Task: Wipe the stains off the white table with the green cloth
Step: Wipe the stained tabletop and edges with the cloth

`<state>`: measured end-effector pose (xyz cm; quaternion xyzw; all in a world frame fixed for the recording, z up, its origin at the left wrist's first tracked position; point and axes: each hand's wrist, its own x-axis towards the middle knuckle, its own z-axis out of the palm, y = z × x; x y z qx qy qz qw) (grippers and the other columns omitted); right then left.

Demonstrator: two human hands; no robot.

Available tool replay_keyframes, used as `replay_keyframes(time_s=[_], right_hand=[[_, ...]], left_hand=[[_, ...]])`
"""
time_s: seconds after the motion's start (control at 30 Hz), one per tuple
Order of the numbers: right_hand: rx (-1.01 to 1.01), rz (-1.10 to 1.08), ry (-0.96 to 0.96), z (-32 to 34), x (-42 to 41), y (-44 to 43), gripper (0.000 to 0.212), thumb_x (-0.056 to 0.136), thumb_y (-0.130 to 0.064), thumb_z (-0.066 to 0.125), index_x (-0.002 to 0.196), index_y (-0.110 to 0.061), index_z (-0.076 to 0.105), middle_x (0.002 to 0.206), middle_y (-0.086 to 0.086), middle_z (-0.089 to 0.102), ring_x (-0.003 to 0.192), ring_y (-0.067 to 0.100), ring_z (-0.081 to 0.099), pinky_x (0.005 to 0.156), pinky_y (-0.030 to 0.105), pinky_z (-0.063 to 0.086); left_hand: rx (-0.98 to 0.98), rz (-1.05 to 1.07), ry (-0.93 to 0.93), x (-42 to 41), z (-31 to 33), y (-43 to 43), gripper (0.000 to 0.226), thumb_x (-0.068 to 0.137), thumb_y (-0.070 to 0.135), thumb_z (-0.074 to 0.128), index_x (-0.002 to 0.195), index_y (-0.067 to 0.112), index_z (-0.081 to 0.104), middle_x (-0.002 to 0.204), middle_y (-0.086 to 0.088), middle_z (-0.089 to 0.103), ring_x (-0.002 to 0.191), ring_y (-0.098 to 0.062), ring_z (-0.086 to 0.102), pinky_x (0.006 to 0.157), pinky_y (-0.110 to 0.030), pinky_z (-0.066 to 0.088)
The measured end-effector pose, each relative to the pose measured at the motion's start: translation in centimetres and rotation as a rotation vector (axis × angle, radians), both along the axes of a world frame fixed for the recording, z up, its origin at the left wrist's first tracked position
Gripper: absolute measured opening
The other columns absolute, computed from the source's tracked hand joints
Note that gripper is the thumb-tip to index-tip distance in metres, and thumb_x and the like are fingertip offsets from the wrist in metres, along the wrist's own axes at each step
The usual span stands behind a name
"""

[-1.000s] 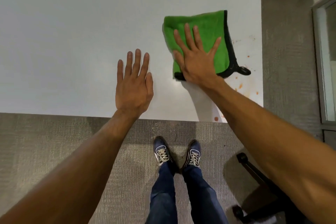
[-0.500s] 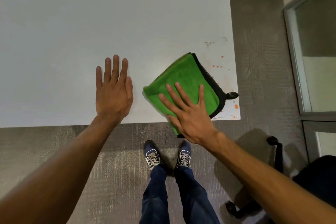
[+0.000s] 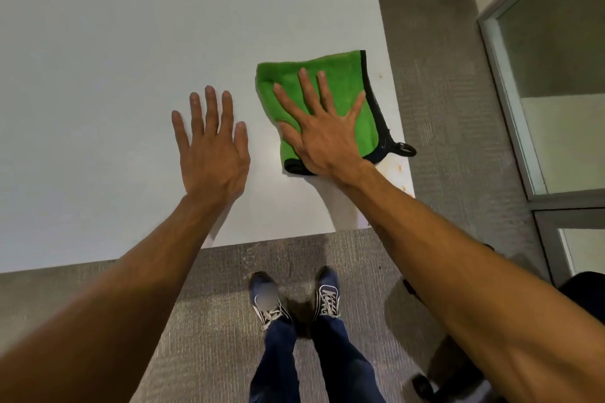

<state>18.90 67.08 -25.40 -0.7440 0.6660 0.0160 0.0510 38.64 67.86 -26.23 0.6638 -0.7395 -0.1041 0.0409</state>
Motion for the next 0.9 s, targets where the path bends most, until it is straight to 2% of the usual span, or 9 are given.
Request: replay_keyframes(time_s=[0.17, 0.4, 0.53, 0.67, 0.9], right_hand=[[-0.022, -0.199, -0.057, 0.0, -0.9, -0.4, 0.074, 0.088, -0.084, 0.024, 0.154, -0.055, 0.008, 0.171, 0.006, -0.004, 0.155, 0.039, -0.012, 0.099, 0.089, -0.009], [-0.018, -0.188, -0.044, 0.1, -2.2, -2.0, 0.066, 0.094, -0.078, 0.022, 0.154, -0.055, 0.008, 0.171, 0.007, -0.001, 0.155, 0.039, -0.011, 0.097, 0.09, -0.004], [0.022, -0.245, -0.067, 0.5, -4.9, -5.0, 0.072, 0.087, -0.086, 0.021, 0.152, -0.059, 0.004, 0.171, 0.003, -0.005, 0.155, 0.036, -0.012, 0.096, 0.09, -0.007], [0.044, -0.396, -0.168, 0.7, -7.3, -5.8, 0.078, 0.083, -0.087, 0.029, 0.152, -0.058, 0.007, 0.171, 0.002, -0.003, 0.156, 0.034, -0.01, 0.101, 0.085, 0.005], [0.005, -0.488, -0.143, 0.9, -7.4, -2.2, 0.068, 0.098, -0.063, 0.029, 0.159, -0.042, 0.008, 0.17, 0.007, 0.006, 0.154, 0.039, 0.005, 0.107, 0.074, 0.019]], left_hand=[[-0.032, 0.008, -0.026, 0.2, -0.7, 0.3, 0.061, 0.109, 0.046, 0.008, 0.165, 0.022, 0.001, 0.174, -0.006, -0.001, 0.161, -0.027, -0.004, 0.129, -0.055, 0.002], [-0.049, 0.012, -0.012, 0.0, -0.6, 0.5, 0.06, 0.111, 0.042, 0.013, 0.165, 0.02, 0.004, 0.174, -0.007, 0.0, 0.161, -0.027, -0.003, 0.129, -0.053, 0.001], [-0.052, 0.015, -0.012, -0.2, -0.5, 0.5, 0.059, 0.111, 0.042, 0.013, 0.165, 0.021, 0.003, 0.174, -0.006, -0.001, 0.161, -0.025, -0.005, 0.13, -0.052, -0.001], [-0.052, 0.019, -0.015, -0.2, -0.5, 0.5, 0.059, 0.111, 0.041, 0.012, 0.165, 0.021, 0.004, 0.174, -0.005, 0.0, 0.161, -0.024, -0.005, 0.13, -0.052, -0.001], [-0.055, 0.026, -0.009, -0.6, -0.2, 0.6, 0.058, 0.111, 0.04, 0.015, 0.165, 0.02, 0.006, 0.174, -0.005, 0.001, 0.161, -0.025, -0.004, 0.129, -0.052, -0.001]])
